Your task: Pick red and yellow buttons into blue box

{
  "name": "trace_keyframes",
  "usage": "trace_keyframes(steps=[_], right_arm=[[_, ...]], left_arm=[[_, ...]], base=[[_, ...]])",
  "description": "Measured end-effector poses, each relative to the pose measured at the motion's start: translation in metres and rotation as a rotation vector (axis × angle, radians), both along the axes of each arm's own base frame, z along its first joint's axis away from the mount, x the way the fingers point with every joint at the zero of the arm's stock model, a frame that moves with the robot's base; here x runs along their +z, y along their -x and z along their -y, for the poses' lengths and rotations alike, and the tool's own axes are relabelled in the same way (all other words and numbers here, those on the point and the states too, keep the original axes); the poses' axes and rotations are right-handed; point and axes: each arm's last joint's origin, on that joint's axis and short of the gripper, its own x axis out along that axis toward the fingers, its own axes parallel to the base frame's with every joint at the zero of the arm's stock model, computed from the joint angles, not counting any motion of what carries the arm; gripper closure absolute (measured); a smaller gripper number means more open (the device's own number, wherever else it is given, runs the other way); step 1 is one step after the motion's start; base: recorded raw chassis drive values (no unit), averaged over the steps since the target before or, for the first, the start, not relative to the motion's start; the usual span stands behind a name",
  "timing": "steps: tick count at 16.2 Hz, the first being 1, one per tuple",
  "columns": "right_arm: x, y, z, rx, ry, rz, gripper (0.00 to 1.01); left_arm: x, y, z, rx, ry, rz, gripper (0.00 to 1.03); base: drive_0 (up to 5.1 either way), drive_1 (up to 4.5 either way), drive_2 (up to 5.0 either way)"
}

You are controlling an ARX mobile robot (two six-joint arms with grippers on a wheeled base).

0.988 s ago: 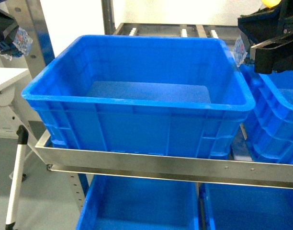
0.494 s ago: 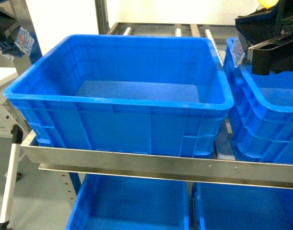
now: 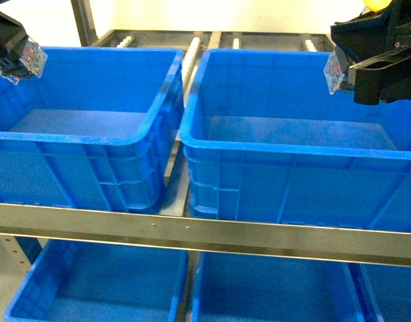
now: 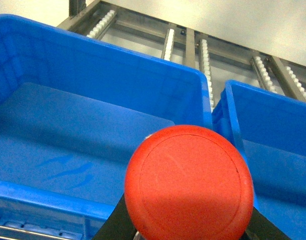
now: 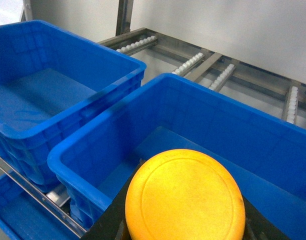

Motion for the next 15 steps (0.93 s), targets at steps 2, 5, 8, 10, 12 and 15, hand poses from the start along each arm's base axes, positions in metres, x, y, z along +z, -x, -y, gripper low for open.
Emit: trace_keyframes(steps=[2, 5, 8, 10, 12, 15], right_arm=[[0.0001, 0.0000, 0.0000, 0.000, 0.000, 0.001, 0.72], [-0.0002, 0.0000, 0.0000, 0.000, 0.000, -0.001, 0.72], [0.0007, 0.0000, 0.0001, -0.002, -0.002, 0.005, 0.72], [0.0004, 0.0000, 0.0001, -0.003, -0.001, 0.003, 0.72], [-0.0002, -0.0002, 0.0000, -0.003, 0.000, 0.000, 0.72], [-0.0004, -0.0044, -0.0023, 0.031, -0.002, 0.008, 0.72]], left_arm=[[-0.0001, 0.0000, 0.0000, 0.000, 0.000, -0.001, 0.79], [-0.0005, 0.0001, 0.0000, 0.000, -0.001, -0.006, 0.79], [0.0000, 0.0001, 0.0002, -0.001, 0.000, -0.001, 0.79], [-0.0003, 0.0001, 0.0005, -0.004, 0.000, -0.003, 0.79], [-0.0002, 0.0001, 0.0003, -0.003, 0.000, -0.002, 0.79], [-0.0002, 0.0001, 0.0003, -0.003, 0.000, -0.002, 0.79]], base=[[5.0, -2.41, -2.4], [5.0, -2.41, -2.4], [3.4, -0.39, -2.9], [0.2, 1.99, -1.6], [0.3, 2.03, -1.5], [0.2, 1.35, -1.0]])
